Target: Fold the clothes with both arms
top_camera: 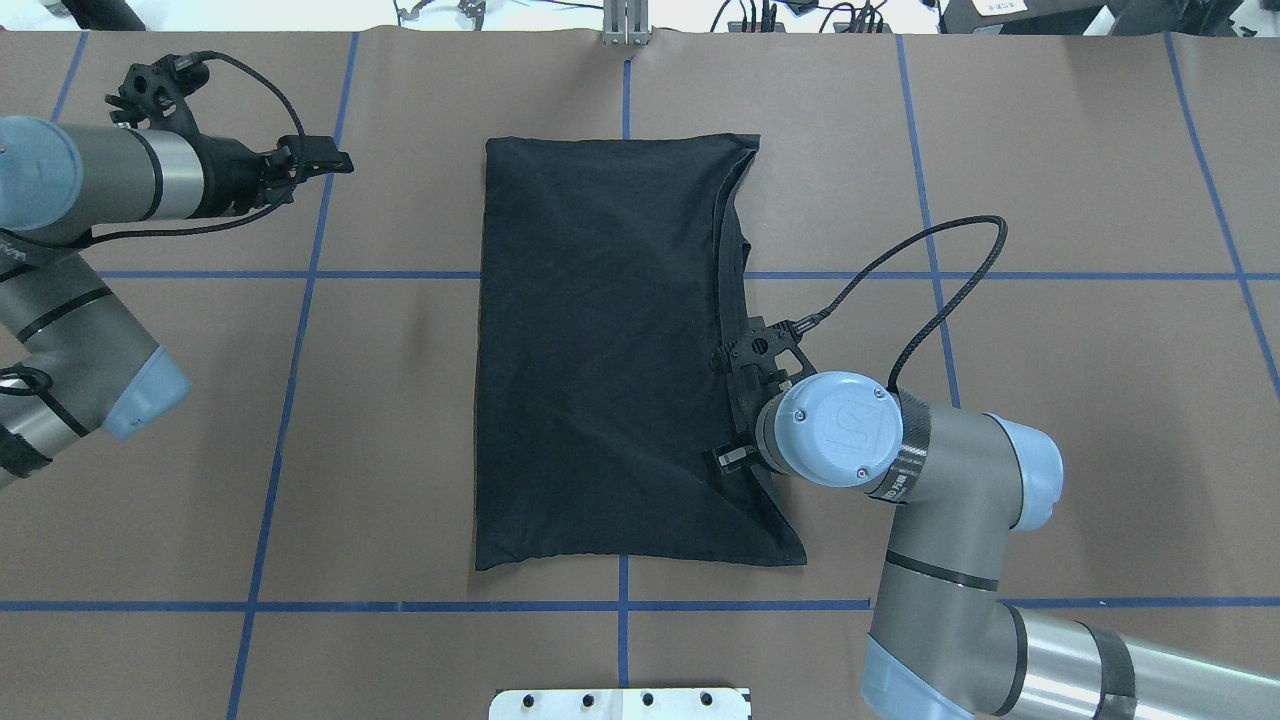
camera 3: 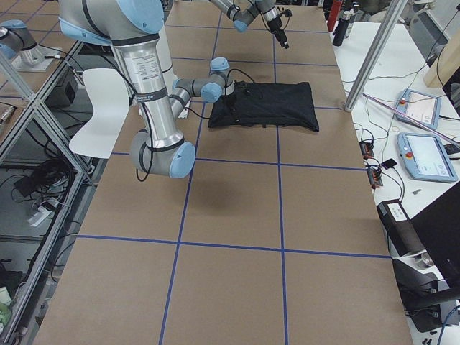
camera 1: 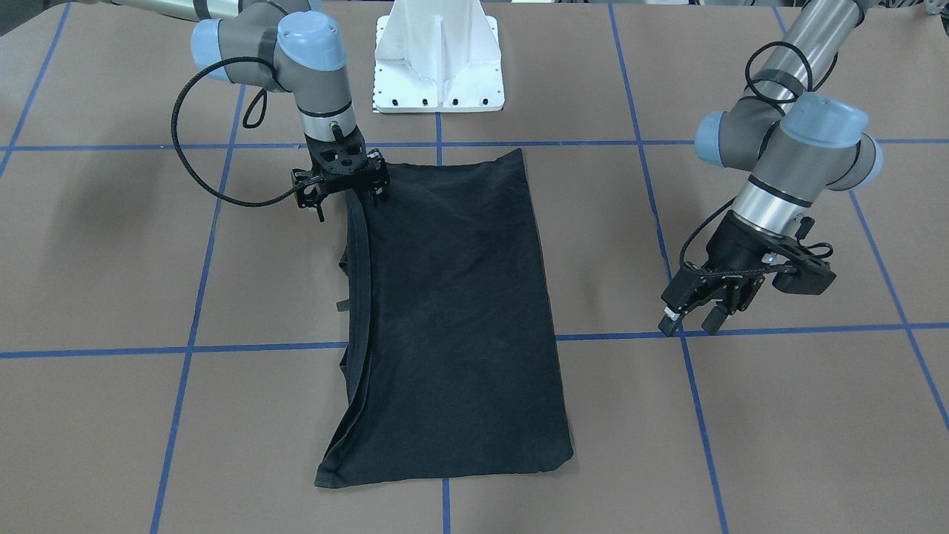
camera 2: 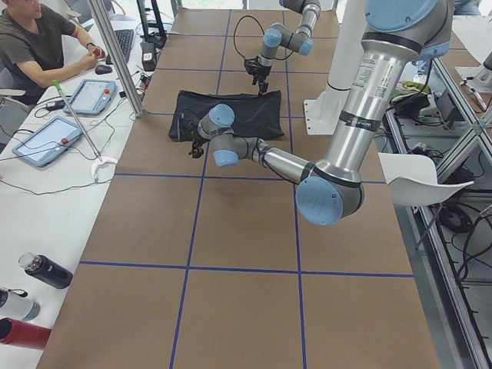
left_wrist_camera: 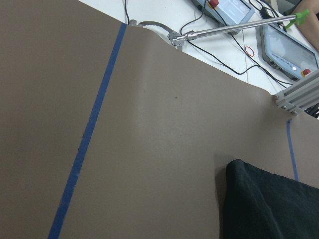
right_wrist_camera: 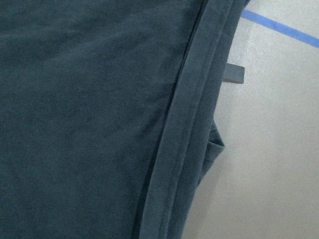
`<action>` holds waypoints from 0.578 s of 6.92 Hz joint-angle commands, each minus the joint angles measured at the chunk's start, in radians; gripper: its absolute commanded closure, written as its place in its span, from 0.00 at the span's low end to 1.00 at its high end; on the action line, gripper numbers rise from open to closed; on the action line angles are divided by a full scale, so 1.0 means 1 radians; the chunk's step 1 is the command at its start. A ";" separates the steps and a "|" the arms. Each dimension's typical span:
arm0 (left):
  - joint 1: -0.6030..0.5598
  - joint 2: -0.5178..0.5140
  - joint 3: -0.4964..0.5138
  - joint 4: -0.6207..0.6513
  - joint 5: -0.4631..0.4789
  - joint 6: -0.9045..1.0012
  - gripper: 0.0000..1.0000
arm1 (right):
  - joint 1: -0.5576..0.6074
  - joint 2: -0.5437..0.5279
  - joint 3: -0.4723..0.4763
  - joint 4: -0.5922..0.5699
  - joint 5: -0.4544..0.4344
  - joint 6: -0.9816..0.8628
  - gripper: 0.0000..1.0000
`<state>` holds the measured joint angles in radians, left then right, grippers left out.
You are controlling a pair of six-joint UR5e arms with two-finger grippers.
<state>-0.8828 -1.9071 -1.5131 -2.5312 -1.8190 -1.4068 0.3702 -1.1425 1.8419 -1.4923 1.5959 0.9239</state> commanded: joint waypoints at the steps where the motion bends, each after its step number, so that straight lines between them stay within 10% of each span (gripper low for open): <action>1: 0.001 -0.001 0.001 -0.001 0.001 -0.007 0.00 | -0.005 0.000 -0.018 0.000 -0.008 -0.005 0.01; 4: 0.004 0.000 -0.001 0.000 0.000 -0.008 0.00 | -0.002 -0.002 -0.027 -0.002 -0.007 -0.011 0.01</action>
<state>-0.8795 -1.9080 -1.5127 -2.5315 -1.8181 -1.4155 0.3674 -1.1437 1.8203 -1.4939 1.5891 0.9135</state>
